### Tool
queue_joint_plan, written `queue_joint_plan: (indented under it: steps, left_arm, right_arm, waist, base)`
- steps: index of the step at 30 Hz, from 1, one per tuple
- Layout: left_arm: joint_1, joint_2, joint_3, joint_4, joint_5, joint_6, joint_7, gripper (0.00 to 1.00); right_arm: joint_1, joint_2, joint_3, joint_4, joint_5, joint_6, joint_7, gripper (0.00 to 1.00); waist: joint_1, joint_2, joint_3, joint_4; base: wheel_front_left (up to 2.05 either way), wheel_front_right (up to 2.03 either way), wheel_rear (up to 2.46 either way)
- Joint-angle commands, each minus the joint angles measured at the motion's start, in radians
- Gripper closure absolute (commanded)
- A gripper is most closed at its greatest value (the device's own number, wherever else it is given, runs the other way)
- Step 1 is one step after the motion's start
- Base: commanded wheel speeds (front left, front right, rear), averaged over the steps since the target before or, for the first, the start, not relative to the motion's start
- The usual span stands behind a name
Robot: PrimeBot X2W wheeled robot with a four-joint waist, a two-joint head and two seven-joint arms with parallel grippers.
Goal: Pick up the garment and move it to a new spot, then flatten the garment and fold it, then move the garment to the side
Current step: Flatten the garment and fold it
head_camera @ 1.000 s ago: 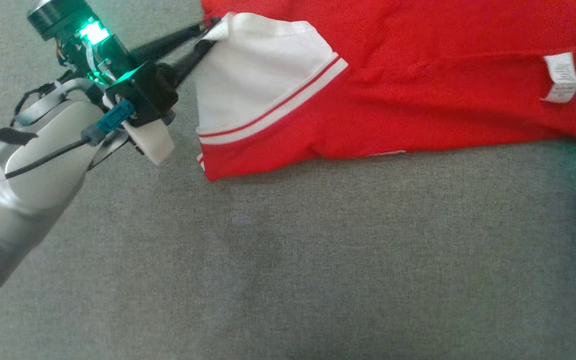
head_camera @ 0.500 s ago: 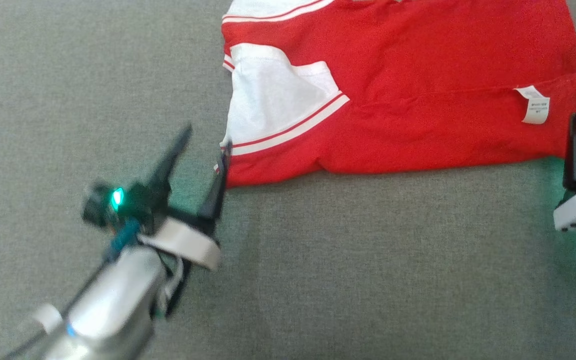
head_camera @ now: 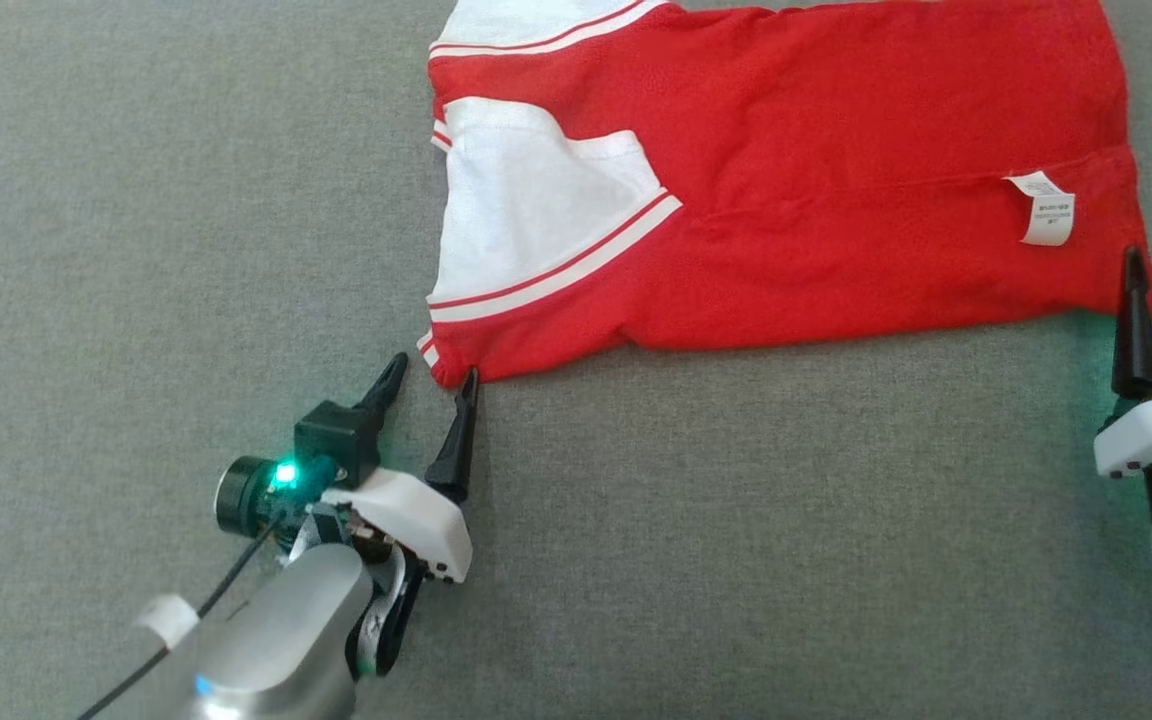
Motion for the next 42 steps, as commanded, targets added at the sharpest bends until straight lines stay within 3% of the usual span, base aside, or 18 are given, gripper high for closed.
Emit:
queue_joint_plan:
  steps: [1,6,7,9,10,13,22,23,25,26,35,42]
  left_arm:
    - [-0.027,0.014,0.025,-0.007,-0.016,0.007,0.02,0.0]
    - [-0.017,0.011,0.019,0.007,-0.03,0.01,0.049,0.0]
    - [-0.016,0.011,0.019,0.004,-0.031,0.006,0.043,0.18]
    - [-0.013,0.011,0.016,-0.001,-0.035,-0.006,0.04,0.96]
    - [-0.014,0.012,0.011,-0.004,-0.036,-0.015,0.042,1.0]
    - [-0.015,0.022,0.008,-0.019,-0.036,-0.025,0.043,1.0]
    - [0.0,0.097,0.036,-0.096,-0.028,0.005,0.019,1.0]
    - [0.001,0.104,0.037,-0.105,-0.025,0.008,0.018,1.0]
    - [0.003,0.115,0.039,-0.12,-0.02,0.016,0.013,1.0]
    - [0.004,0.118,0.04,-0.126,-0.018,0.019,0.009,1.0]
    - [0.048,0.136,0.052,-0.168,-0.016,0.049,-0.035,1.0]
    - [0.17,0.168,0.063,-0.254,-0.06,0.081,-0.03,1.0]
  right_arm:
    - [-0.001,-0.013,0.014,-0.021,-0.01,-0.001,-0.009,0.0]
    - [0.006,-0.009,0.006,-0.001,-0.01,-0.001,-0.016,0.0]
    - [0.007,-0.007,0.004,0.004,-0.01,-0.001,-0.017,0.0]
    - [0.009,-0.002,-0.001,0.016,-0.01,-0.001,-0.018,0.0]
    - [0.009,0.0,-0.003,0.022,-0.01,-0.001,-0.019,0.0]
    - [0.007,0.002,-0.01,0.045,-0.004,-0.001,-0.015,0.0]
    - [-0.02,-0.013,0.009,0.139,0.048,-0.001,0.062,0.0]
    - [-0.024,-0.015,0.023,0.149,0.062,-0.001,0.072,0.11]
    - [-0.031,-0.02,0.051,0.17,0.091,-0.001,0.097,0.78]
    - [-0.034,-0.023,0.067,0.174,0.107,-0.001,0.104,1.0]
    - [0.021,-0.081,0.136,0.126,0.203,-0.001,0.129,1.0]
    - [0.176,-0.147,0.151,-0.034,0.256,-0.001,0.242,1.0]
  waist:
    - [0.0,-0.0001,0.0,-0.004]
    - [0.0,-0.0001,-0.005,-0.009]
    - [0.0,-0.0001,-0.006,-0.009]
    - [0.0,-0.0001,-0.008,-0.007]
    - [0.0,-0.0001,-0.009,-0.006]
    - [0.0,-0.0001,-0.013,-0.001]
    - [0.0,-0.0001,-0.022,0.015]
    - [0.0,-0.0001,-0.022,0.017]
    - [0.0,-0.0001,-0.021,0.019]
    - [0.0,-0.0001,-0.022,0.02]
    - [0.0,-0.0001,-0.062,0.012]
    - [0.0,-0.0001,-0.103,-0.016]
  base:
    - [0.0,0.0,0.0]
    - [0.0,0.0,0.0]
    - [0.0,0.0,0.0]
    - [0.0,0.0,0.0]
    - [0.0,0.0,0.0]
    - [0.0,0.0,0.0]
    - [0.0,0.0,0.0]
    - [0.0,0.0,0.0]
    - [0.0,0.0,0.0]
    - [0.0,0.0,0.0]
    - [0.0,0.0,0.0]
    - [0.0,0.0,0.0]
